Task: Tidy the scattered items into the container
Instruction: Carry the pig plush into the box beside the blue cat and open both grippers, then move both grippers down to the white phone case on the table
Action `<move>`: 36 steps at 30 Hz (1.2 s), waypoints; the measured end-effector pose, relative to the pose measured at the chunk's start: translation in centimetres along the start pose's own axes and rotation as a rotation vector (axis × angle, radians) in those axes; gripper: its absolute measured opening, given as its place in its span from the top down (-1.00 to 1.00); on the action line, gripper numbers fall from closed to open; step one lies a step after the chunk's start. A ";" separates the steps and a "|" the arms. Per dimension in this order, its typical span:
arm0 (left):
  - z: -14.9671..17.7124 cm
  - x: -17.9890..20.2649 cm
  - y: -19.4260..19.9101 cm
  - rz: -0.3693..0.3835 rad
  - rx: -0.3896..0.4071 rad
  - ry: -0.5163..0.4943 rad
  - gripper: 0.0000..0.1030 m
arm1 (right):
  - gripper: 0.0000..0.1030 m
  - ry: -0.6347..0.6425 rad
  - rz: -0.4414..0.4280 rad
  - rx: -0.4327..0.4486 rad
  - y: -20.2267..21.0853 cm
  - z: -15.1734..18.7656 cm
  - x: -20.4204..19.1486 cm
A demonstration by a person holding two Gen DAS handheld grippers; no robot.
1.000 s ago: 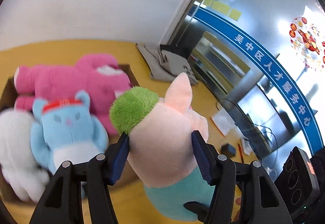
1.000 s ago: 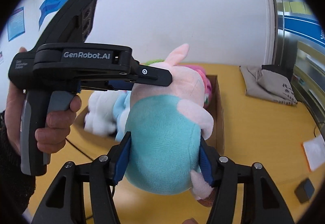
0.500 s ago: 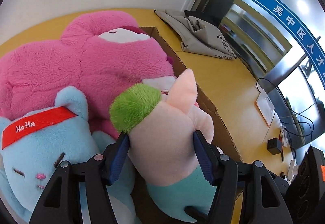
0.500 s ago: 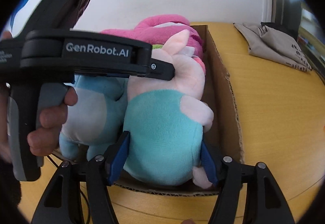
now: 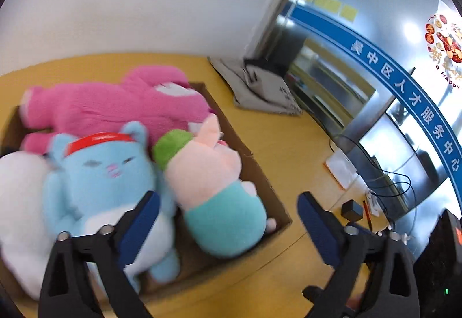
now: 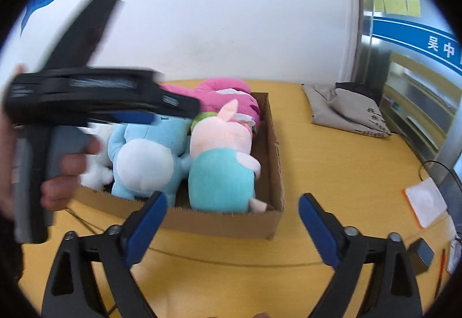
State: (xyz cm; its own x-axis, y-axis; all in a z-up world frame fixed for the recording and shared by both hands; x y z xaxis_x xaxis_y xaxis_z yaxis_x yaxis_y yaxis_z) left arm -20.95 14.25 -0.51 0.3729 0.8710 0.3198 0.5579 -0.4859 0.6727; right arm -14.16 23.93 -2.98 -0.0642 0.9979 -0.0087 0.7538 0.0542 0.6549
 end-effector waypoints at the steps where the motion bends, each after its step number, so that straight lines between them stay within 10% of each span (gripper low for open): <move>1: 1.0 -0.3 1.9 -0.046 0.030 -0.007 -1.00 | -0.99 -0.001 0.009 -0.001 0.2 0.1 0.0; 9: 10.6 -4.6 10.8 -0.358 0.035 -0.005 -1.00 | -0.99 -0.038 0.034 -0.036 2.7 2.5 -0.8; 16: 16.3 -4.8 13.1 -0.349 -0.001 0.062 -1.00 | -0.99 -0.019 0.044 -0.024 5.5 3.7 -2.3; 36: 19.1 -0.5 13.1 -0.246 -0.029 0.040 -1.00 | -1.00 -0.015 0.082 0.002 9.1 4.0 -2.1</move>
State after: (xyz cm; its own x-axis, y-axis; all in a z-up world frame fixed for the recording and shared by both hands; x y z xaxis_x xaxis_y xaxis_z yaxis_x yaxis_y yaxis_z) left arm 0.33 6.11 -4.57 0.1985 0.9653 0.1695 0.6063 -0.2568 0.7526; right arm -4.52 22.50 -0.02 0.0074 0.9994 0.0331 0.7574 -0.0273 0.6524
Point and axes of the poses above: each gripper's, at about its wrist camera, not at the fingertips, and y roughly against the way its jaws point, x to its right, z to its underside, the point moved 10 cm from there along -y, roughly the way its jaws point, and after that the axes turned 3 degrees about -x, right-handed, at the moved point
